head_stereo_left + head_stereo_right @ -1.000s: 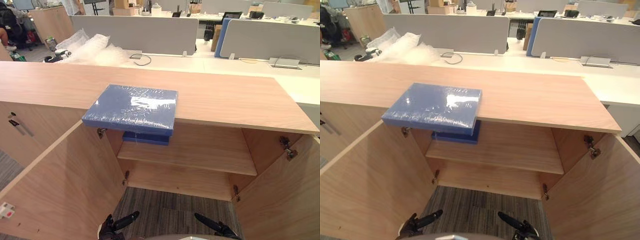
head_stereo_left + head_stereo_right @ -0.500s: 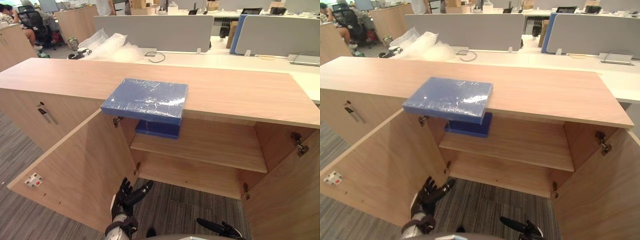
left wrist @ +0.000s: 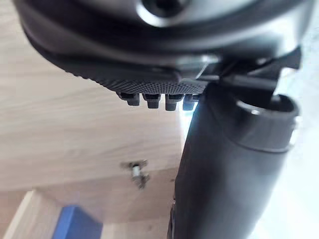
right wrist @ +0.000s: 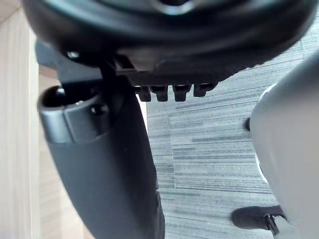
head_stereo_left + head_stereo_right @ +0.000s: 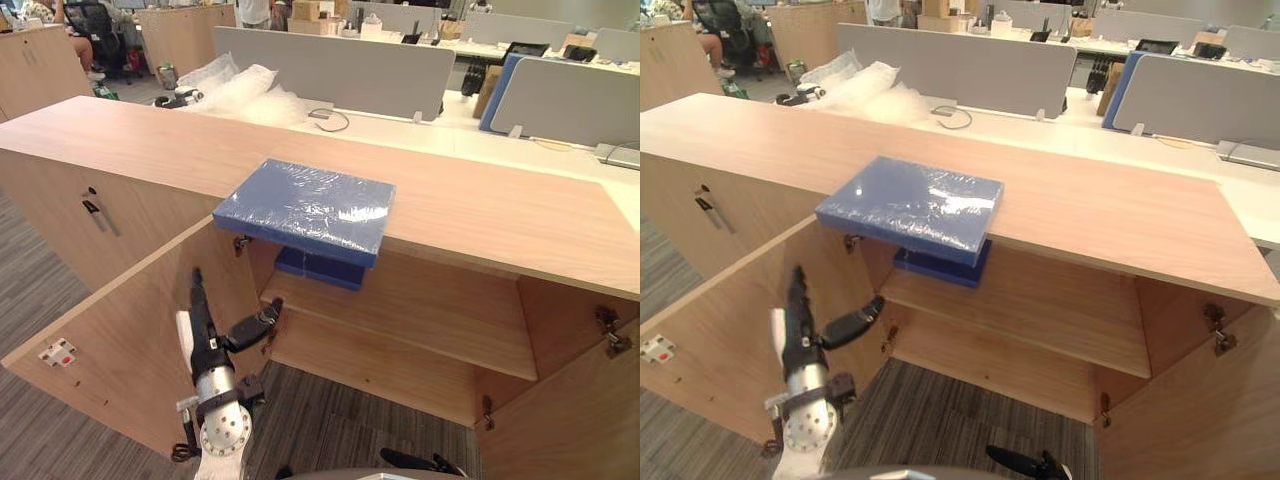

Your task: Walk over to the cabinet, pick up the folder, carry it to the office cabinet, place the folder inside the office cabinet, then close the office cabinet door

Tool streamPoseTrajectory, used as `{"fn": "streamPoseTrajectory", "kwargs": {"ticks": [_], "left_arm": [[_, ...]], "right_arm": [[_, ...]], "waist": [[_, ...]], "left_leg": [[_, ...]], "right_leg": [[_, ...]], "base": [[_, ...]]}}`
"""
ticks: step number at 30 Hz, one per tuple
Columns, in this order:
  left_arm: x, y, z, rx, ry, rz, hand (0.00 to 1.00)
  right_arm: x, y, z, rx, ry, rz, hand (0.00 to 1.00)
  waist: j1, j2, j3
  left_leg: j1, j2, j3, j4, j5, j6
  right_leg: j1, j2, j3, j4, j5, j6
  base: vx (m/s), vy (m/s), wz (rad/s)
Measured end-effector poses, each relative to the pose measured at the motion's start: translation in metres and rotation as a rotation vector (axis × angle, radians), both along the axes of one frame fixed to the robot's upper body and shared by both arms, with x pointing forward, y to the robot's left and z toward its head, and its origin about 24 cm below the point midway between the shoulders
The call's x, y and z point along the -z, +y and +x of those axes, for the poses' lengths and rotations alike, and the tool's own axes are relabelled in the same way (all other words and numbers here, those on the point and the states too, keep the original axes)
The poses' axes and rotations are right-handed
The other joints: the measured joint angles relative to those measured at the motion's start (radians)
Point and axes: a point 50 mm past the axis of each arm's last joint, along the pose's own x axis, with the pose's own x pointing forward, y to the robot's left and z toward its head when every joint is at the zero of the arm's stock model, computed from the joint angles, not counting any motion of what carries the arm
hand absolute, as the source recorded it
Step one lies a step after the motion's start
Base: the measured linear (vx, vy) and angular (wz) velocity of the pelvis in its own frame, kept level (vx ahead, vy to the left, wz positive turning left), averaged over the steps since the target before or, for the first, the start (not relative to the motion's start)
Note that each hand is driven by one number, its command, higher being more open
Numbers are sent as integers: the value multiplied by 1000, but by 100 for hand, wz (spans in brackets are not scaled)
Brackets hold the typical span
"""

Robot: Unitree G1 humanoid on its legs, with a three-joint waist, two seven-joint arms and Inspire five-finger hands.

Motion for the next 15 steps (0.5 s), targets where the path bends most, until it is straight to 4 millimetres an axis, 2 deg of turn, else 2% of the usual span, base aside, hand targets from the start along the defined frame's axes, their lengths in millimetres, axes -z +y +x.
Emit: {"fn": "streamPoseTrajectory", "kwargs": {"ticks": [4, 6, 8, 11, 15], "left_arm": [[-25, -10, 19, -45, -98, 210, 100], [-35, -20, 26, -4, -142, 286, 100], [-48, -32, 35, 69, -194, 469, 100], [-57, -38, 48, 125, -247, 679, 100], [-53, -36, 60, 146, -225, 810, 100]], "right_arm": [[0, 0, -1, -29, 8, -19, 100], [1, -1, -2, -31, 17, -23, 100], [0, -3, 3, -44, 15, -30, 100], [0, -6, 7, -77, 12, -44, 100], [1, -8, 9, -88, 22, -41, 100]], "waist": [[-1, 5, -11], [-9, 10, -17], [-24, 14, -22], [-44, 30, -28], [-49, 38, -29]], "left_leg": [[2, 12, 13, 0, 0, -2], [-1, 18, 15, 0, 4, -6], [-2, 22, 15, -1, 15, -11], [-2, 23, 18, -1, 19, -7], [-2, 22, 22, -1, 17, -10]], "right_leg": [[-4, 14, 18, -14, 4, -9], [-14, 21, 22, -18, 5, -13], [-14, 27, 23, -21, 6, -15], [-14, 30, 27, -27, 5, -17], [-13, 37, 31, -32, 3, -22]], "base": [[-82, -24, -12], [-42, -22, -5], [0, 0, 0], [8, -9, -3], [25, -20, -4]]}}
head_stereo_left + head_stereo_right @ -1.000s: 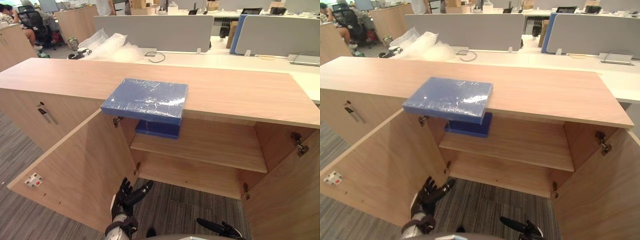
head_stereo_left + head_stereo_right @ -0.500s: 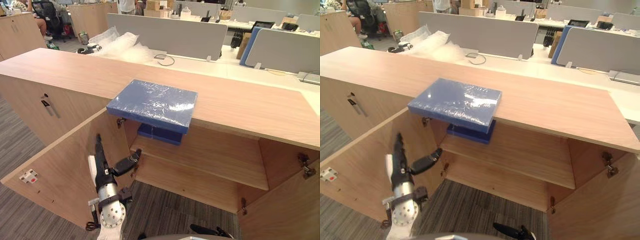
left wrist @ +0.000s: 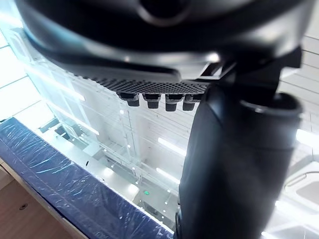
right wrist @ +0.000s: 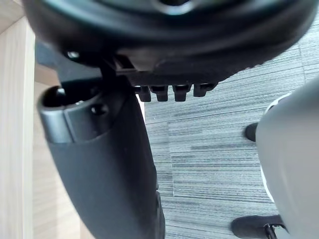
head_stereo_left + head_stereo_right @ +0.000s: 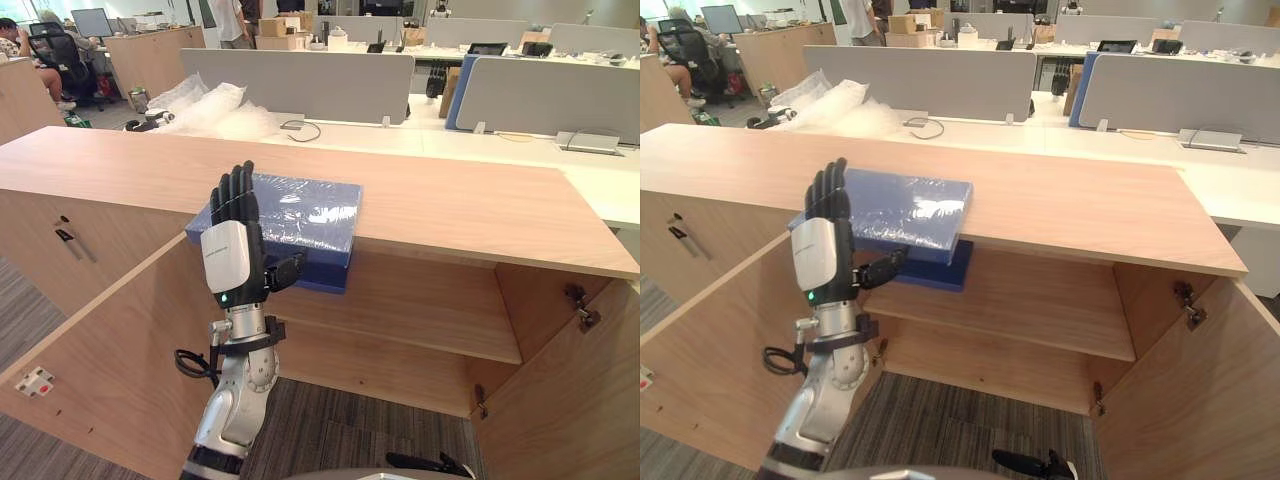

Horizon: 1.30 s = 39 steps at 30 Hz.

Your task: Walk over to the cabinet, pick up the folder, carry it to the office cabinet, place the folder inside the office cabinet, then close the office cabinet door

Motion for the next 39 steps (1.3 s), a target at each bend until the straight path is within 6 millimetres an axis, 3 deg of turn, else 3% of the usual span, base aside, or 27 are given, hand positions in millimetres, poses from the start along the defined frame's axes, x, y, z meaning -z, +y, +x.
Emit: {"fn": "streamPoseTrajectory", "kwargs": {"ticks": [6, 8, 22, 23, 39], "left_arm": [[36, 24, 8, -11, 203, 241, 100], [40, 27, 8, -7, 225, 293, 100], [15, 58, 35, -13, 190, 546, 100], [13, 58, 38, -9, 187, 562, 0], [-29, 55, 59, -18, 9, 599, 0]], "right_arm": [[-1, 1, 5, -12, -12, 15, 100], [-1, 1, 7, -15, -16, 18, 100], [-2, 1, 15, -38, -28, 28, 100], [-2, 1, 15, -39, -29, 28, 100], [-3, -2, 19, -39, -43, 19, 100]], "waist": [[-19, -4, 11], [-21, -7, 19], [-33, -10, 42], [-33, -9, 43], [-46, 4, 58]], "left_leg": [[0, 10, 1, 0, -4, -5], [0, 10, 2, 0, -4, -6], [-2, 4, 3, 0, -8, -10], [-3, 4, 3, 0, -8, -10], [1, 4, 15, 0, -11, -14]], "right_leg": [[0, 9, 2, -3, -3, -8], [0, 9, 3, -4, -3, -9], [-2, 7, 5, -11, -2, -11], [-2, 7, 5, -11, -1, -11], [-6, 6, 20, -11, 1, -16]], "base": [[3, -11, -1], [0, 0, 0], [0, 0, 0], [0, 0, 0], [0, 0, -2]]}}
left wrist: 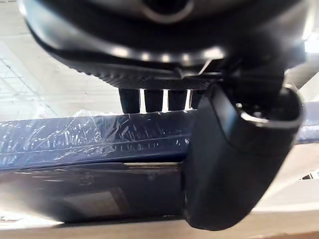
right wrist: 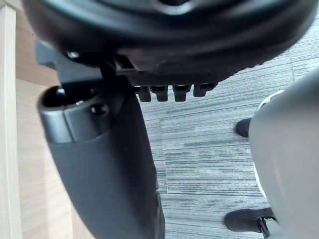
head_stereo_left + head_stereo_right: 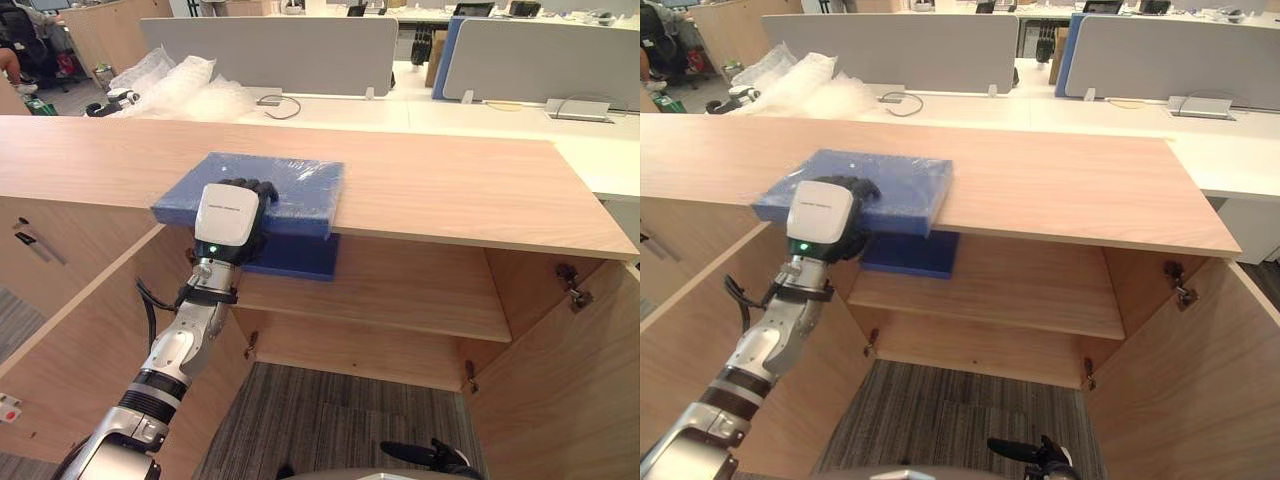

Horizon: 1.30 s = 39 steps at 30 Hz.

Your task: Walk over to the cabinet, pick up the folder, carry it to the office cabinet, place the folder inside the office cabinet, then close the office cabinet door

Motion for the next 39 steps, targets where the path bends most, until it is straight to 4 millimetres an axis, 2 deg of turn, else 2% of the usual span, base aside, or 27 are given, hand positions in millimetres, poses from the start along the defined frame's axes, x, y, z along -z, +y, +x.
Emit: {"fn": "streamPoseTrajectory", "kwargs": {"ticks": [7, 10, 14, 16, 17, 19, 20, 23, 24, 26, 28, 30, 31, 34, 35, 39], "left_arm": [[-5, 2, 0, -7, -37, 26, 0], [-5, 0, -10, -28, -52, -61, 0], [-2, -17, -39, 17, -68, -278, 0], [-12, -27, -63, 93, -101, -494, 0], [-16, -29, -69, 127, -112, -565, 0], [-32, -29, -87, 298, -130, -905, 0], [-34, -26, -90, 343, -126, -1000, 0], [-29, -10, -100, 548, -52, -1505, 0], [-27, -8, -103, 564, -44, -1570, 0], [-18, 2, -112, 570, -52, -1762, 0], [-12, 8, -119, 551, -91, -1872, 0], [-14, 11, -124, 554, -123, -1911, 0], [-19, 12, -129, 574, -162, -1924, 0], [-31, 12, -134, 641, -207, -1918, 0], [-38, 10, -136, 683, -228, -1905, 0], [-41, 7, -137, 732, -221, -1905, 0]], "right_arm": [[0, -2, -1, 37, 3, 3, 100], [0, -4, -1, 25, 6, -7, 100], [0, -4, -3, 31, 12, -10, 100], [0, -3, -4, 27, 15, -18, 100], [0, -3, -2, 27, 5, -25, 100], [-7, -3, 2, 39, -66, -54, 100], [-10, -4, 5, 37, -97, -63, 100], [-39, -8, 29, 101, -318, -96, 100], [-46, -8, 34, 114, -362, -103, 100], [-78, -11, 49, 215, -542, -136, 100], [-103, -16, 55, 283, -670, -184, 100], [-119, -22, 58, 348, -748, -212, 100], [-134, -27, 60, 386, -811, -250, 100], [-157, -32, 62, 435, -899, -302, 100], [-173, -35, 63, 449, -958, -349, 100], [-217, -33, 68, 413, -1129, -503, 100]], "waist": [[-2, -1, 4], [-4, -5, 7], [-2, -18, 15], [3, -19, 14], [5, -19, 13], [8, -11, 8], [7, -8, 6], [-15, 5, -1], [-19, 4, -1], [-26, 1, 1], [-29, 2, 3], [-29, 2, 3], [-29, 2, 3], [-30, 5, 2], [-33, 11, 2], [-44, 29, -7]], "left_leg": [[10, 0, 6, 0, -3, 1], [12, 0, 10, 0, -7, 5], [20, -5, 10, 0, -12, 6], [20, -5, 13, 1, -13, 6], [20, -5, 14, 1, -13, 6], [18, 2, 33, 3, -13, 6], [18, 5, 36, 5, -13, 7], [8, 22, 46, 5, -12, 8], [5, 25, 48, 5, -12, 8], [-7, 31, 54, 2, -14, 6], [-7, 31, 55, 1, -16, 8], [-6, 31, 57, 2, -15, 8], [-5, 30, 58, 6, -11, 5], [-5, 30, 63, 6, -6, 10], [-5, 30, 66, 6, -7, 9], [-1, 30, 76, 7, -9, 6]], "right_leg": [[7, -1, 7, -1, -1, -5], [7, -2, 11, -2, -1, -6], [16, -6, 10, -3, -5, -12], [13, -9, 24, 0, -4, -12], [11, -9, 26, 0, -4, -13], [-3, -4, 48, 7, 1, -19], [-7, -2, 53, 11, 3, -21], [-35, 10, 75, 24, 16, -30], [-41, 11, 79, 26, 17, -31], [-63, 17, 89, 33, 19, -31], [-68, 19, 94, 36, 20, -30], [-68, 19, 98, 35, 21, -28], [-69, 19, 100, 35, 22, -27], [-71, 19, 106, 35, 23, -26], [-72, 18, 109, 34, 24, -24], [-73, 18, 120, 31, 26, -20]], "base": [[-4, 1, -3], [-5, 9, -2], [0, 0, 0], [16, 19, -5], [-1, 17, -10], [-18, 20, -19], [-37, 9, -24], [-73, 3, -21], [-85, 10, -19], [-119, 3, -15], [-92, 6, -8], [-52, 16, -4], [-19, 15, -4], [-5, 14, -6], [6, 11, -6], [7, 10, -9]]}}
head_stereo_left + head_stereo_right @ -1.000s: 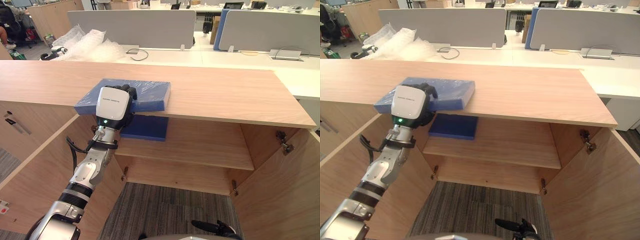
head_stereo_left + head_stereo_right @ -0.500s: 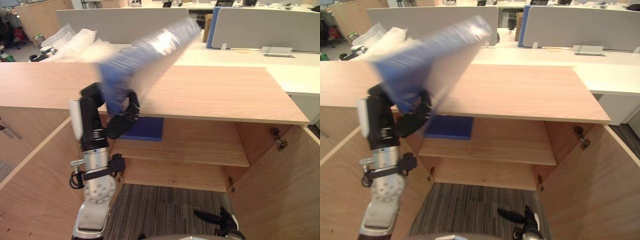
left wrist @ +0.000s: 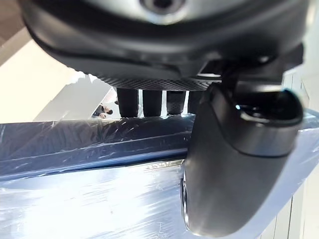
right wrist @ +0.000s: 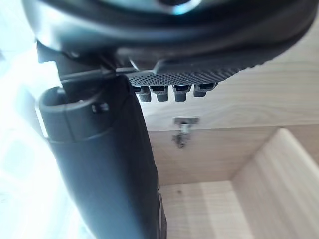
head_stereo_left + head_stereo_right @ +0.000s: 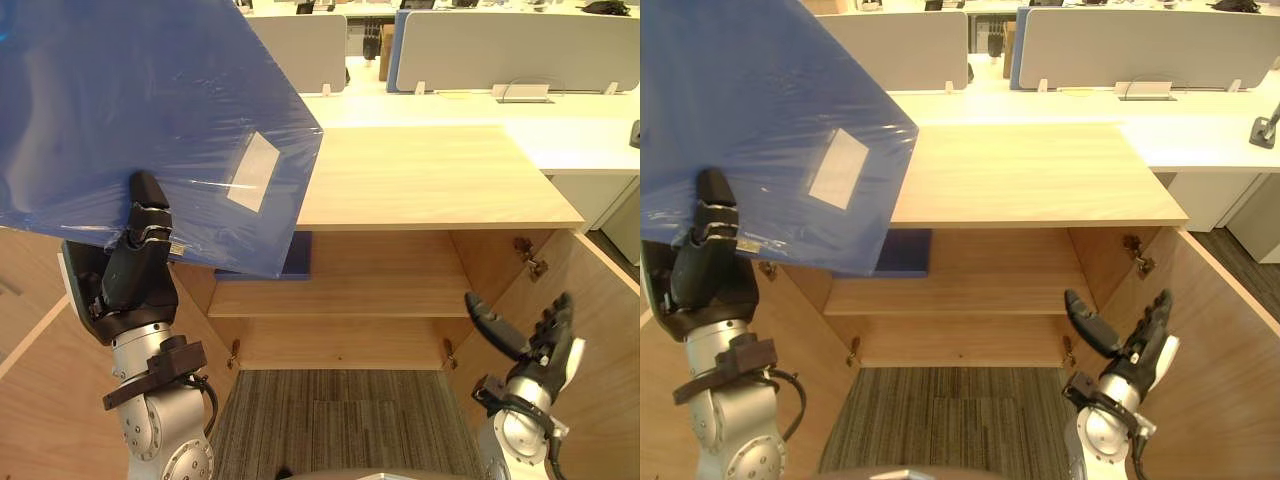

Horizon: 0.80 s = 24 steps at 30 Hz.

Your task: Walk over to the cabinet, pick up the folder, carry it to the office cabinet, place the folder inside the office cabinet, then close the office cabinet door

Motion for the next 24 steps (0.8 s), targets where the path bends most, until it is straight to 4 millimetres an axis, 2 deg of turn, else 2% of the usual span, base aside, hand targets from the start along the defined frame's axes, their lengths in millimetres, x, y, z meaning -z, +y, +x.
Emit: {"fn": "streamPoseTrajectory", "kwargs": {"ticks": [2, 6, 9, 14, 19, 24], "left_arm": [[1, -4, 1, 23, 1, -5, 0], [4, -10, 7, 55, 26, 52, 0], [9, -16, 11, 107, 49, 92, 0], [17, -29, 19, 226, 93, 271, 0], [17, -38, 25, 358, 77, 397, 0], [14, -36, 30, 411, 67, 497, 0]], "right_arm": [[-28, 5, 4, -7, -104, -96, 100], [-61, 17, 21, -104, -301, -135, 100], [-71, 25, 33, -219, -385, -78, 100], [-90, 45, 57, -543, -510, -3, 100], [-112, 48, 78, -774, -589, -19, 100], [-127, 48, 92, -969, -602, -56, 100]], "waist": [[-4, 2, -1], [-12, 2, -1], [-10, 3, -1], [-7, 5, -3], [-2, 15, -10], [0, 26, -18]], "left_leg": [[5, 3, 10, 0, -2, -2], [14, 5, 23, 0, -4, -2], [18, 3, 25, 0, -3, -1], [22, 0, 24, 0, 0, 4], [22, -2, 18, 0, 5, 9], [22, -2, 14, -1, 9, 12]], "right_leg": [[0, 2, 10, 0, 1, 2], [0, 2, 25, 2, 6, 10], [2, 0, 29, 4, 8, 13], [6, -2, 28, 5, 10, 17], [9, -3, 23, 5, 13, 21], [10, -2, 19, 7, 13, 21]], "base": [[-11, 5, -13], [-35, 9, -12], [-47, 14, -3], [-41, 9, 0], [-28, 3, 3], [-19, -1, 2]]}}
